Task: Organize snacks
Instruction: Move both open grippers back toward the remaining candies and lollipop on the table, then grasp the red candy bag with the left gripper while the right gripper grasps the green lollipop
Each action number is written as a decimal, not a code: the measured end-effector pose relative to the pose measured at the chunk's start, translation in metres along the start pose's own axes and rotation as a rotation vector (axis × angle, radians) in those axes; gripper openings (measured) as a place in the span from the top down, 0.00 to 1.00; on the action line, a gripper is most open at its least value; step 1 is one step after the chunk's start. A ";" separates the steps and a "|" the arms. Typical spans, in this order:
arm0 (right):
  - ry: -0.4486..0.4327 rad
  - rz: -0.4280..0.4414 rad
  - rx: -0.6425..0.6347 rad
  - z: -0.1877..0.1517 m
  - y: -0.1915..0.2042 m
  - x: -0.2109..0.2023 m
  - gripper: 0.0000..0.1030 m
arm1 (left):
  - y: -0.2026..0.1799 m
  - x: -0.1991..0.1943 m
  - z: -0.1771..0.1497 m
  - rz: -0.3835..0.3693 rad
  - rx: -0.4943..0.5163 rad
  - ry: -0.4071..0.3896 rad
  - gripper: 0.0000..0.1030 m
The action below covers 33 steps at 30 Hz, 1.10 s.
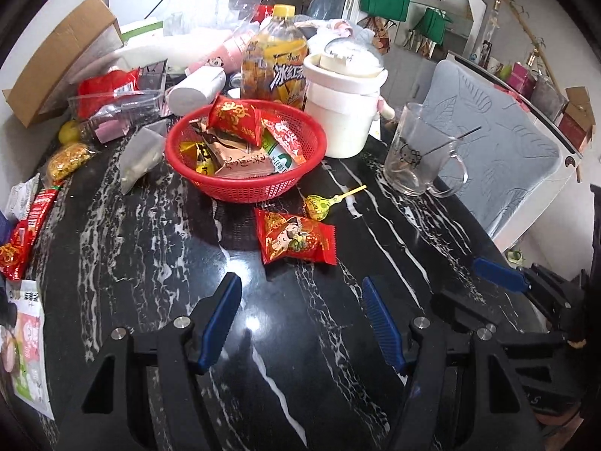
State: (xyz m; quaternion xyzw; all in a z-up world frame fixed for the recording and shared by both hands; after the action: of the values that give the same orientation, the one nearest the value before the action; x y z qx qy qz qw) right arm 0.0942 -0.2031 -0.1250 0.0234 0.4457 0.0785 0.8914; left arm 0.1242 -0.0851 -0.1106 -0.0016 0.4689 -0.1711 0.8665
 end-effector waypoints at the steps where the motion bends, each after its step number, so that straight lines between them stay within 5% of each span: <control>1: 0.004 -0.001 0.001 0.000 -0.001 0.003 0.31 | 0.001 0.003 0.002 0.001 -0.004 0.003 0.36; 24: 0.076 0.015 0.023 0.012 -0.021 0.051 0.31 | 0.008 0.088 0.026 -0.036 -0.007 0.121 0.37; 33: 0.087 0.007 0.024 0.012 -0.021 0.055 0.31 | 0.011 0.088 0.026 0.028 0.003 0.091 0.36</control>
State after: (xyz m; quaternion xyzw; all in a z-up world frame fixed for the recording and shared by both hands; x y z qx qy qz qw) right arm 0.1386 -0.2144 -0.1637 0.0325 0.4847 0.0772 0.8707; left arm 0.1930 -0.1056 -0.1692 0.0141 0.5075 -0.1596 0.8466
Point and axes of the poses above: each gripper's, at about its wrist camera, not at the fingertips, and x roughly the way its jaws point, y to its left, z to its top, the point moved 9 cm from there along x, roughly the way its jaws point, and after that the axes turned 5 degrees about y, right-handed, at the moved point
